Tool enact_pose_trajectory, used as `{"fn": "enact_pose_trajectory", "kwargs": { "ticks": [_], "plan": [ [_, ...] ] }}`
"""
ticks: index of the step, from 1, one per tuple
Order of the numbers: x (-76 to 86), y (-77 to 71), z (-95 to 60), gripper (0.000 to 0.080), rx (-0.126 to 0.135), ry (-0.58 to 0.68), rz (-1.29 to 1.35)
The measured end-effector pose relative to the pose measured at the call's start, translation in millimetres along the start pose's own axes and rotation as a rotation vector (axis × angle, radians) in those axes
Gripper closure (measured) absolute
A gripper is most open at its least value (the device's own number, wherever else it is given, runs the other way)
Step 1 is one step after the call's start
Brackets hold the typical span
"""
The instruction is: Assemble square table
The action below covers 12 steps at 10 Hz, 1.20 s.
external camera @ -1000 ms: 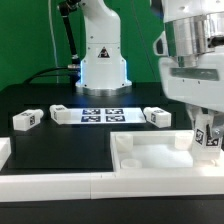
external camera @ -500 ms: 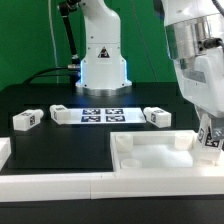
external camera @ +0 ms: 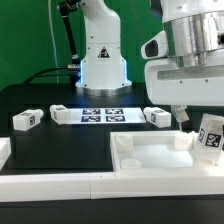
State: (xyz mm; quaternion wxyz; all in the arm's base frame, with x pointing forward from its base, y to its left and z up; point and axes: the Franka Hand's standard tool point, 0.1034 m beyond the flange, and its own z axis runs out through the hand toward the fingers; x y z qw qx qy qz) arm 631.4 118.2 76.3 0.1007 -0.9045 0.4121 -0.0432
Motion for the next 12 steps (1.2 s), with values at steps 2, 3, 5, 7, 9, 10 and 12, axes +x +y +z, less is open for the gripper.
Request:
{"fn": "enact_pose_trajectory", "kwargs": {
  "ticks": [2, 3, 5, 7, 9, 10, 12],
  "plan": [
    [0.2, 0.0, -2.9, 0.015, -0.027, 0.009, -0.316],
    [-2.9, -1.0, -2.1, 0.015, -0.042, 0.011, -0.447],
    [-4.7, 0.1, 3.4, 0.015, -0.053, 0.015, -0.578],
    [-4.6, 0.3, 3.5, 0.0274, -0.053, 0.016, -0.54],
    [-4.1, 1.2, 3.6, 0.0409, -0.052, 0.018, -0.451],
    [-3.1, 2.4, 3.8, 0.0509, -0.053, 0.021, -0.351],
    [-2.4, 3.2, 4.0, 0.0509, -0.051, 0.024, -0.222]
  ]
}}
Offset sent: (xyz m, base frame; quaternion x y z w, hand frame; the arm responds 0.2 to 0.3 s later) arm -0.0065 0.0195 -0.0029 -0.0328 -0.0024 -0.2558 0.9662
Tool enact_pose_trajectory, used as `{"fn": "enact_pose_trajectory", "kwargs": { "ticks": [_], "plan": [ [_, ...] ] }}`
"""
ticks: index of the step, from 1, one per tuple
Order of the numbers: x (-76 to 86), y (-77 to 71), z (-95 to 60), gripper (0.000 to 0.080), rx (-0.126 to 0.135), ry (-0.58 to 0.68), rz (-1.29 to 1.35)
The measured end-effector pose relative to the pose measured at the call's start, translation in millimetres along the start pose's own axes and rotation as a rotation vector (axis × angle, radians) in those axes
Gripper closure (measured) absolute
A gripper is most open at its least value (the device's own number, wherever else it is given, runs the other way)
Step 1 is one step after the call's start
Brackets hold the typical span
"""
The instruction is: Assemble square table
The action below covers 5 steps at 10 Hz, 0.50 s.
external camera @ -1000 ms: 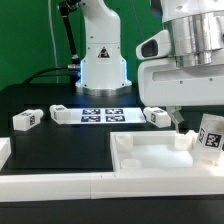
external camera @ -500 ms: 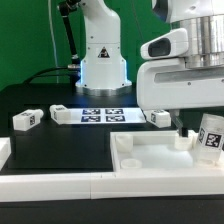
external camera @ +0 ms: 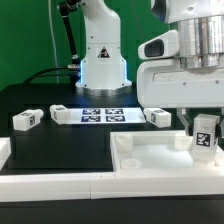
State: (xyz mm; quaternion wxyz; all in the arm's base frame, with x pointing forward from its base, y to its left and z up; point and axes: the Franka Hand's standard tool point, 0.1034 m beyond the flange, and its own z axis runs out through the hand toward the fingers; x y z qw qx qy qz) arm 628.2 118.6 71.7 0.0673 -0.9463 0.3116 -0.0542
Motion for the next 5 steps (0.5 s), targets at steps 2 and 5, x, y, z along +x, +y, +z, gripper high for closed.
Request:
{"fn": "enact_pose_trajectory", "kwargs": {
  "ticks": [2, 5],
  "plan": [
    [0.3, 1.1, 0.7, 0.0509, -0.002, -0.007, 0.246],
    [-7.6, -3.7, 2.6, 0.0509, 0.02, -0.062, 0.8]
  ]
}}
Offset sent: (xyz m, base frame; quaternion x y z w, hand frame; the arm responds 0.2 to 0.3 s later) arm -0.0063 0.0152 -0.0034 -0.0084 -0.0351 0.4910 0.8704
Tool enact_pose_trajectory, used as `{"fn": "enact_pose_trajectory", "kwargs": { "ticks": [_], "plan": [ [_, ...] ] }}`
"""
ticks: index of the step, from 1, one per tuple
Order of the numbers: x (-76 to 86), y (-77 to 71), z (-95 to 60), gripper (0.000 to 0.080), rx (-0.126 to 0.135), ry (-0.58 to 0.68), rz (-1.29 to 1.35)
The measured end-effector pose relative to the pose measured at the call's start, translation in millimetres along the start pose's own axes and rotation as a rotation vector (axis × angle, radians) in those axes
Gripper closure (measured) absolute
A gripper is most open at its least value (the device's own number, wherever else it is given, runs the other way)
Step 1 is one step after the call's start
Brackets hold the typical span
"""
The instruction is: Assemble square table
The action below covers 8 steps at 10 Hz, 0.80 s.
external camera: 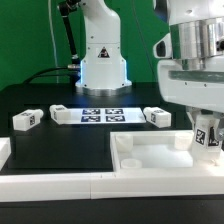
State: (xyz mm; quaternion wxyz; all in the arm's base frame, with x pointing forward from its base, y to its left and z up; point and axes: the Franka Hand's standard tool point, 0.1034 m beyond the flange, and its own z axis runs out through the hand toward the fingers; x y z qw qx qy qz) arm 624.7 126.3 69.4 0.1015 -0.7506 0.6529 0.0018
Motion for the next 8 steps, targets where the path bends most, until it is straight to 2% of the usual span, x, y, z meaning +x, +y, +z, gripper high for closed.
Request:
{"fn": "enact_pose_trajectory", "kwargs": {
  "ticks": [1, 4, 5, 6, 7, 8],
  "plan": [
    [2.0, -1.4, 0.1, 0.0509, 0.019, -0.018, 0.097],
    [1.0, -1.4, 0.2, 0.0508, 0.02, -0.015, 0.055],
    [-0.2, -1.8, 0.3, 0.0319, 0.024, -0.007, -0.029],
    [2.0, -2.9, 0.1, 0.0319, 0.035, 0.009, -0.186],
    [2.5, -3.3, 0.4, 0.0183, 0.033, 0.024, -0.334],
    [2.9, -3.3, 0.3, 0.016, 0.032, 0.025, -0.379]
  ]
}}
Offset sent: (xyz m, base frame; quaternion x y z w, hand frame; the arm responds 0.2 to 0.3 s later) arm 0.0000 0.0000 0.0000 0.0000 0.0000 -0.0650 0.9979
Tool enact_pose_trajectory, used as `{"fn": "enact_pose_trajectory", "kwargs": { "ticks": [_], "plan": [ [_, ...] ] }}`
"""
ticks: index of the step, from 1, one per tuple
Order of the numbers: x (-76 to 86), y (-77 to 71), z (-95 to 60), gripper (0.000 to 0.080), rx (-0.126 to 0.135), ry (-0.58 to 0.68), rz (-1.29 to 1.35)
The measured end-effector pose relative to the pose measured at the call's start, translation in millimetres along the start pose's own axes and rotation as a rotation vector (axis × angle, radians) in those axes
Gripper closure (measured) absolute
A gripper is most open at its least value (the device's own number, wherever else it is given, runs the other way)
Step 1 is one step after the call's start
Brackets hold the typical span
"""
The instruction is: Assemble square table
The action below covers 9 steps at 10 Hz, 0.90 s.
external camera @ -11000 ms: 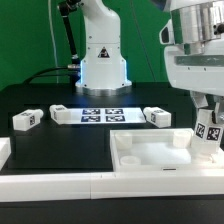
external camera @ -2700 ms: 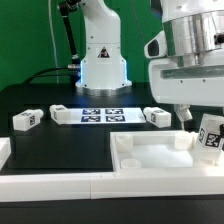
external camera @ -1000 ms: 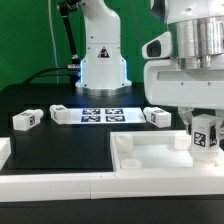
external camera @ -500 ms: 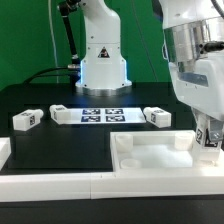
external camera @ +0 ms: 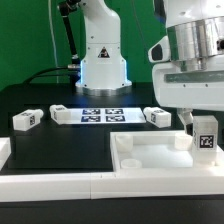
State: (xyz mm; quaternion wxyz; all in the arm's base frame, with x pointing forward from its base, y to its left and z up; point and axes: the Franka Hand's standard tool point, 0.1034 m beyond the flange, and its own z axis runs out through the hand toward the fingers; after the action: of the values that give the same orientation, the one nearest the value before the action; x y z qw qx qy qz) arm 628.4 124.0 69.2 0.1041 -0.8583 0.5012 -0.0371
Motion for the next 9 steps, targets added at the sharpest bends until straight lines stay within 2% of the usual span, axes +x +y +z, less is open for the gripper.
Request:
{"fn": "enact_pose_trajectory", "kwargs": {
  "ticks": [2, 3, 4, 5, 7, 8, 9],
  "plan": [
    [0.6, 0.2, -0.1, 0.0151, -0.001, 0.001, -0.125],
    [1.2, 1.4, 0.0, 0.0151, -0.01, 0.0, -0.252],
    [2.9, 4.2, -1.0, 0.0151, -0.047, -0.005, -0.419],
    [6.9, 2.9, -3.7, 0.0151, -0.067, -0.002, -0.563],
    [15.0, 6.8, -2.5, 0.0151, -0.075, -0.004, -0.712],
    [13.4, 6.1, -2.4, 0.0272, -0.074, -0.002, -0.653],
    [13.2, 6.1, -2.3, 0.0272, -0.074, -0.002, -0.655]
  ]
}}
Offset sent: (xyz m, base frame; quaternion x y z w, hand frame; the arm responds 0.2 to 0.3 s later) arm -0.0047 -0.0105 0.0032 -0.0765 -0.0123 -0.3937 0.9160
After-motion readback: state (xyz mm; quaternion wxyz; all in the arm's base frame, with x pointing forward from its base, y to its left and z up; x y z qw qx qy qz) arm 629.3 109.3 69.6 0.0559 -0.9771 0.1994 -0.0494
